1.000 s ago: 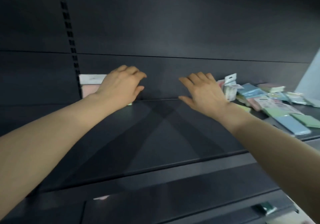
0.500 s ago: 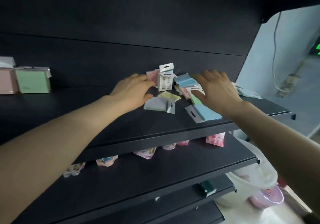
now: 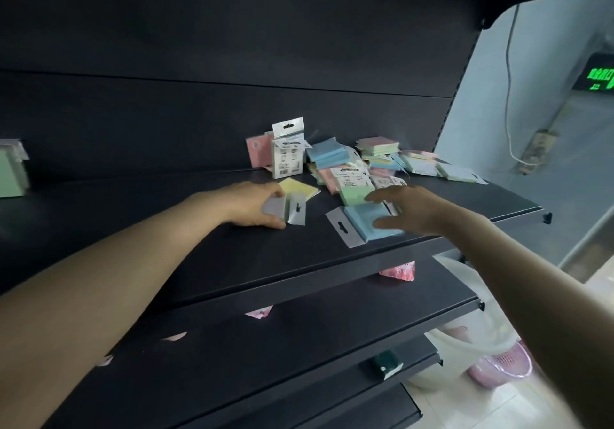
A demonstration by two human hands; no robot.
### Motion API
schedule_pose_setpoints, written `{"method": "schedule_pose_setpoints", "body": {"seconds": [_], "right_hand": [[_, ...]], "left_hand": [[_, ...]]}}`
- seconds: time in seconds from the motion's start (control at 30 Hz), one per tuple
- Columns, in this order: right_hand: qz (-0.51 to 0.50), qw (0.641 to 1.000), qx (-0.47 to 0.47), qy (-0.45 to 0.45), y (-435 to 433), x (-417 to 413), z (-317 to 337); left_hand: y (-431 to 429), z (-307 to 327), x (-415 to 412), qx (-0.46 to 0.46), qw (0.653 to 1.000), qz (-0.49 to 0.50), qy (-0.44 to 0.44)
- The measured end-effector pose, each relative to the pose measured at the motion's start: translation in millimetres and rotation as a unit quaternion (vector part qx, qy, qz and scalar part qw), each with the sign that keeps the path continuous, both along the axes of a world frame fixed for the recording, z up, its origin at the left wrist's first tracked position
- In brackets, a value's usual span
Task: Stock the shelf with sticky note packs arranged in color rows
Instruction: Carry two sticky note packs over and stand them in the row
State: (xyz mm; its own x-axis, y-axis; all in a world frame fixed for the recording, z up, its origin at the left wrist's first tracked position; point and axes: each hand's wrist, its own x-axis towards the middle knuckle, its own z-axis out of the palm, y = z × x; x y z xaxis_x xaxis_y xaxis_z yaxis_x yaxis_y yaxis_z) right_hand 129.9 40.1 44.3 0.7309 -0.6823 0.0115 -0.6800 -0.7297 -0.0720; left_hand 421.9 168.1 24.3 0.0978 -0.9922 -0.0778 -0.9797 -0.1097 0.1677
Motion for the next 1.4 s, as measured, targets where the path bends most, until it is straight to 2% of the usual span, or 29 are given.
{"method": "schedule_pose_setpoints", "body": {"seconds": [0.07, 0.2, 0.4, 0.47, 0.6, 0.67, 0.73, 0.83, 0.93, 1.0, 1.17, 1.4], "right_hand": [[0.005, 0.998, 0.062, 0.000, -6, 4, -2], [-0.005, 0.994, 0.111, -0.016, -16, 14, -7], [-0.004, 0.998, 0.039, -0.048, -16, 36, -13], [-0.015, 0.998, 0.041, -0.041, -18, 45, -12], [-0.017, 0.997, 0.022, -0.071, -28, 56, -5], [-0.016, 0.992, 0.011, -0.125, -33, 61, -1], [-0.018, 0.979, 0.036, -0.199, -36, 67, 2], [-0.022, 0.952, 0.071, -0.296, -38, 75, 6], [-0.006, 0.936, 0.078, -0.343, -32, 87, 12], [0.029, 0.922, 0.099, -0.372, -26, 98, 12], [0.103, 0.902, 0.131, -0.399, -1, 134, 8], [0.147, 0.863, 0.203, -0.438, 53, 197, 3]], "left_hand": [[-5, 0, 2, -0.010, 1.000, -0.002, -0.002], [-10, 0, 3, -0.036, 0.999, -0.008, -0.013], [-15, -5, -2, -0.058, 0.997, 0.009, -0.041], [-15, -6, -5, -0.069, 0.996, 0.028, -0.045], [-11, 1, -15, -0.167, 0.983, 0.072, -0.019], [-6, 8, -14, -0.238, 0.963, 0.121, 0.033], [2, 11, -9, -0.287, 0.931, 0.186, 0.128], [20, 9, -1, -0.333, 0.851, 0.251, 0.320], [42, 8, 0, -0.362, 0.804, 0.282, 0.378], [58, 6, -1, -0.377, 0.792, 0.294, 0.380], [104, -2, -1, -0.407, 0.786, 0.352, 0.304], [176, -3, 14, -0.438, 0.762, 0.411, 0.243]]}}
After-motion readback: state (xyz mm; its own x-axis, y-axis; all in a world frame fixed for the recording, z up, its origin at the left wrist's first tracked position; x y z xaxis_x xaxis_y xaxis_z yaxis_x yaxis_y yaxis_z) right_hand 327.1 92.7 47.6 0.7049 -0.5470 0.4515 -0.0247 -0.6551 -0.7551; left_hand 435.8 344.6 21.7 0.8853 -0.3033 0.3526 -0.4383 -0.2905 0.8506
